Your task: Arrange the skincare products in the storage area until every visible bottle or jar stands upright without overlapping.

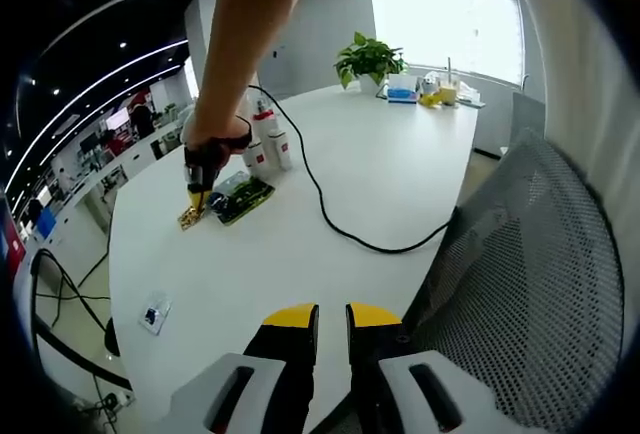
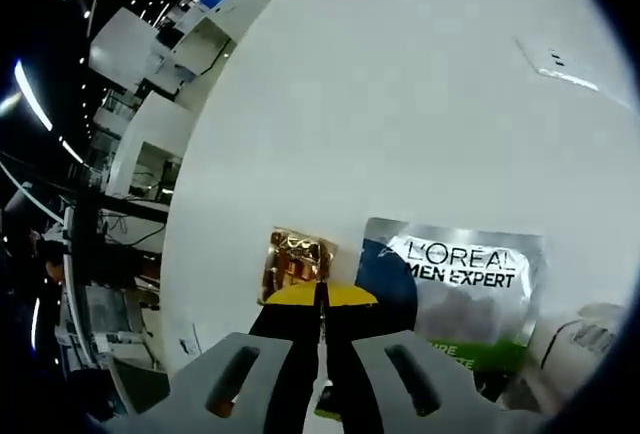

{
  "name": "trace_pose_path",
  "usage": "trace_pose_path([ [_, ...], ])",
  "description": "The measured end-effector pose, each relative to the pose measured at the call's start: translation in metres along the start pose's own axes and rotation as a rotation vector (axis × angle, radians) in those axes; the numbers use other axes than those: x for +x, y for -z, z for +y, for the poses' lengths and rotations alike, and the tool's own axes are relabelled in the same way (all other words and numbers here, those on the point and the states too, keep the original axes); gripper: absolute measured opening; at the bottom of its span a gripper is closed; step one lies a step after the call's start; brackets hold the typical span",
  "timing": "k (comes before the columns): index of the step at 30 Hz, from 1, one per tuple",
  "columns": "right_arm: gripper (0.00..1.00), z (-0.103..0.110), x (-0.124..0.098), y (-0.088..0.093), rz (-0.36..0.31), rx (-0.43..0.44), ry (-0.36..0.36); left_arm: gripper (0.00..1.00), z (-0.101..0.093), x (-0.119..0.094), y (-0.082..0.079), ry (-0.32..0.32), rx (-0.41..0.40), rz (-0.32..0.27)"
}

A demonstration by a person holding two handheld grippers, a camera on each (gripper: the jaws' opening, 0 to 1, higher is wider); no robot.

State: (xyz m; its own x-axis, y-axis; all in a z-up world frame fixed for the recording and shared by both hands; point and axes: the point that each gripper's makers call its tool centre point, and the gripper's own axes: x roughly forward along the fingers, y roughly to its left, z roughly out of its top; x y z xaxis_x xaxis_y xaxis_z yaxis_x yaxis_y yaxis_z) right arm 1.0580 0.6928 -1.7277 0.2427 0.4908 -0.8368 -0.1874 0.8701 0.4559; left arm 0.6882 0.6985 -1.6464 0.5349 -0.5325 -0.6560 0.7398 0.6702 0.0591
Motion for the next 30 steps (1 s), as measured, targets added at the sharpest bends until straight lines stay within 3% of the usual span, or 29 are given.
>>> trace_pose_path([
  [30,0.05,0.0071,-0.0025,-0.0063,-0.054,-0.143,0.037,0.11,0.0006,-0.0004,0.0009,-0.008,0.017,0.005],
])
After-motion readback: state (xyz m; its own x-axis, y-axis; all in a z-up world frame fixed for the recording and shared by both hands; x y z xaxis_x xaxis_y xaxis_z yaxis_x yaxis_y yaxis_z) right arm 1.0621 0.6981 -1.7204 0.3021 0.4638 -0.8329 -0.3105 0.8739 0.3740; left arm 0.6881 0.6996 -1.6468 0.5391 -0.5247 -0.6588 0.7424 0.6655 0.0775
